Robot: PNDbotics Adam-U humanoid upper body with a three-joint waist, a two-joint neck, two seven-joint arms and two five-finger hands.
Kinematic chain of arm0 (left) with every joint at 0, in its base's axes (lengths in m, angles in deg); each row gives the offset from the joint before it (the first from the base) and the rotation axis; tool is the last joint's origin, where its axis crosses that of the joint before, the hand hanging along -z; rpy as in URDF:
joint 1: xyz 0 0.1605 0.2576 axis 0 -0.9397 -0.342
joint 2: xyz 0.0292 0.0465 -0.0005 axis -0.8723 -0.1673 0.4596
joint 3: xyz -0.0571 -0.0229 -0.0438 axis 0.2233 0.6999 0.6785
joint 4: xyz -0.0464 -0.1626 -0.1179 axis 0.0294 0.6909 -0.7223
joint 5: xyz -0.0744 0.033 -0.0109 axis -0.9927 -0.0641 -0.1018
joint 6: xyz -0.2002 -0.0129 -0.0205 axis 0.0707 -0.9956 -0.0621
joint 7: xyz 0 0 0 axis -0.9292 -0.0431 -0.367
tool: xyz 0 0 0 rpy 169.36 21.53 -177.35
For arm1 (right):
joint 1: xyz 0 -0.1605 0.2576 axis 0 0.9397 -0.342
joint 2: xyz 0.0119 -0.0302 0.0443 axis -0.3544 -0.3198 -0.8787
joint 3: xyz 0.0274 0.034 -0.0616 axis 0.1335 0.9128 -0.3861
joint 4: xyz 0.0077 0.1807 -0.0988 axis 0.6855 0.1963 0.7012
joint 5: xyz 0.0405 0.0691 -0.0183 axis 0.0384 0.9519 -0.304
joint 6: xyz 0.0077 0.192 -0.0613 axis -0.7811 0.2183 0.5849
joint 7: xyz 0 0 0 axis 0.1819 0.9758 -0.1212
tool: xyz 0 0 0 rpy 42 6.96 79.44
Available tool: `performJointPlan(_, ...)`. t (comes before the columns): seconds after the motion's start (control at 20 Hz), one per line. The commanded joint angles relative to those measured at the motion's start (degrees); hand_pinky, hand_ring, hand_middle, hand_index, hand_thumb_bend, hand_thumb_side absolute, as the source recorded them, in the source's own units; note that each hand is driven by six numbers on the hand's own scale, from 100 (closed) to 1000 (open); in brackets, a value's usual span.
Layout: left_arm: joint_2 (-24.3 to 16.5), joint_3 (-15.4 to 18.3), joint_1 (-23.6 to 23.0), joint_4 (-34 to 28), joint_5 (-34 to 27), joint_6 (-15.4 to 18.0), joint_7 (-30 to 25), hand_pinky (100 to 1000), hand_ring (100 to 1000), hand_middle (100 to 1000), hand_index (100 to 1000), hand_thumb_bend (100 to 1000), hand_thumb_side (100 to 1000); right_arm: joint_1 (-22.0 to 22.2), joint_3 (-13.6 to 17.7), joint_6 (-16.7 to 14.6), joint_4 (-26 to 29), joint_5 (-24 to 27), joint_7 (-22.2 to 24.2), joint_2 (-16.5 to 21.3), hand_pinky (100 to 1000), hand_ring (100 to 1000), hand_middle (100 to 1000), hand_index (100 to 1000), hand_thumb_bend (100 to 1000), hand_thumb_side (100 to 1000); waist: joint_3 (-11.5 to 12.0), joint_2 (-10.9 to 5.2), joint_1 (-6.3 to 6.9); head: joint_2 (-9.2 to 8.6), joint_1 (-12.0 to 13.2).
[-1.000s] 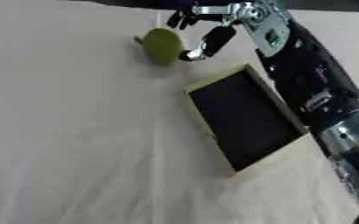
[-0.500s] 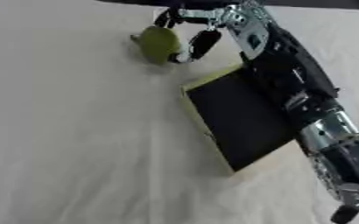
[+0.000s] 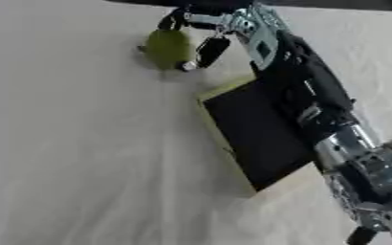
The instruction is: Pick up objects on the table and place them in the box.
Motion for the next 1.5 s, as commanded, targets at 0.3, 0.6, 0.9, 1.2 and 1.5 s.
performJointPlan(0.3,-0.9,0.0,0.3,-0.9,-0.2,-0.2,-0.3,762,865,636,717,192,542,-2.7,1.4,-0.4,1.9,-2.4,-3.3,0.8,897,871,861,937,387,236,-0.1,-1.19,0.41,-0.18,0.0)
performJointPlan(0.6,-0.9,0.0,0.2,-0.9,-0.2,-0.3,-0.4,762,867,636,717,188,547,-4.0,1.6,0.0,3.3,-0.9,-3.5,1.1,896,870,862,939,383,228,-0.2,-1.29,0.26,-0.47,-0.1)
performJointPlan(0.9,-0.9,-0.1,0.4,-0.9,-0.3,-0.5,-0.4,762,869,636,717,183,555,-4.4,2.0,0.9,3.1,-0.9,-3.6,1.3,897,871,864,939,379,235,0.2,-0.58,-0.25,-0.93,-0.6)
performJointPlan(1.2,-0.9,-0.1,0.5,-0.9,-0.3,-0.5,-0.4,762,869,636,717,183,556,-4.5,2.2,0.9,2.7,-1.4,-3.7,1.3,898,871,864,939,379,236,0.4,-0.35,-0.37,-1.08,-0.7)
performJointPlan(1.5,-1.0,-0.1,1.0,-0.9,-0.3,-0.6,-0.2,762,873,636,716,167,571,-3.6,3.8,1.5,0.7,-2.9,-2.4,2.1,905,878,868,942,369,262,1.2,1.31,-0.79,-2.35,-1.5)
